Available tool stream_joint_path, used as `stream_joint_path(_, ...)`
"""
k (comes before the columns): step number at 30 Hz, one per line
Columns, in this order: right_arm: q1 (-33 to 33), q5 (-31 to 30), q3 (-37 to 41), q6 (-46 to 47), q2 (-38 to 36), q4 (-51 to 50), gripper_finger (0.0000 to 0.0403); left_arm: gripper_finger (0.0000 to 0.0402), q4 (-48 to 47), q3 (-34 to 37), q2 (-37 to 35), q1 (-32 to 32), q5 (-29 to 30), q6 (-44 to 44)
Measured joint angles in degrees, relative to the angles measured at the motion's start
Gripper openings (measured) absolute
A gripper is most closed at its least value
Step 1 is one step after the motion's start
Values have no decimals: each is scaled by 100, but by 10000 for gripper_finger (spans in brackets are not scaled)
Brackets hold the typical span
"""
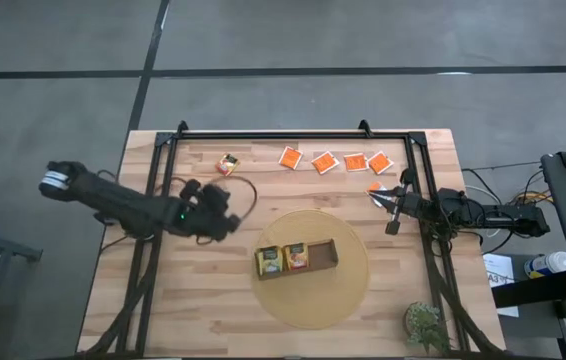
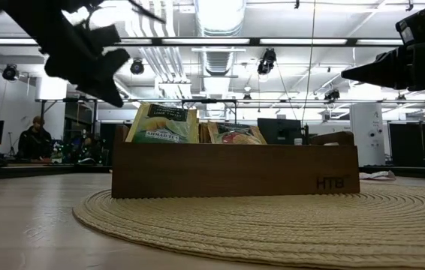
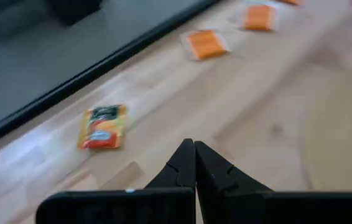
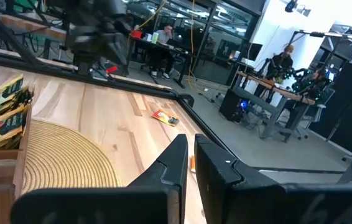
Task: Pick & Place Tea
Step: Put the yellow tea bag into the middle section of the wooden organizer
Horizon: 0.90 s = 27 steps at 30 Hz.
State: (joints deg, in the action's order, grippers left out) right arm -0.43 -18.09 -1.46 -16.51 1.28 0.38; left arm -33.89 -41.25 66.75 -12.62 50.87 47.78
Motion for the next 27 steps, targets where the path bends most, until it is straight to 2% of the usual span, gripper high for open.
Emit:
stream_joint_path(6, 0, 0, 1, 2, 0, 0, 27, 0, 151, 403, -279, 1033, 2, 187)
stream_joint_path(12, 0, 0, 1, 1, 0, 0, 27, 0, 234, 698, -246, 1655, -63, 180)
stream_joint_path(17, 2, 0, 1, 2, 2, 0, 27, 16, 294, 699, -246, 1847, -74, -38)
stream_joint_path(27, 2, 0, 0, 1, 2, 0, 27, 94, 304, 699, -246, 1948, -76, -167)
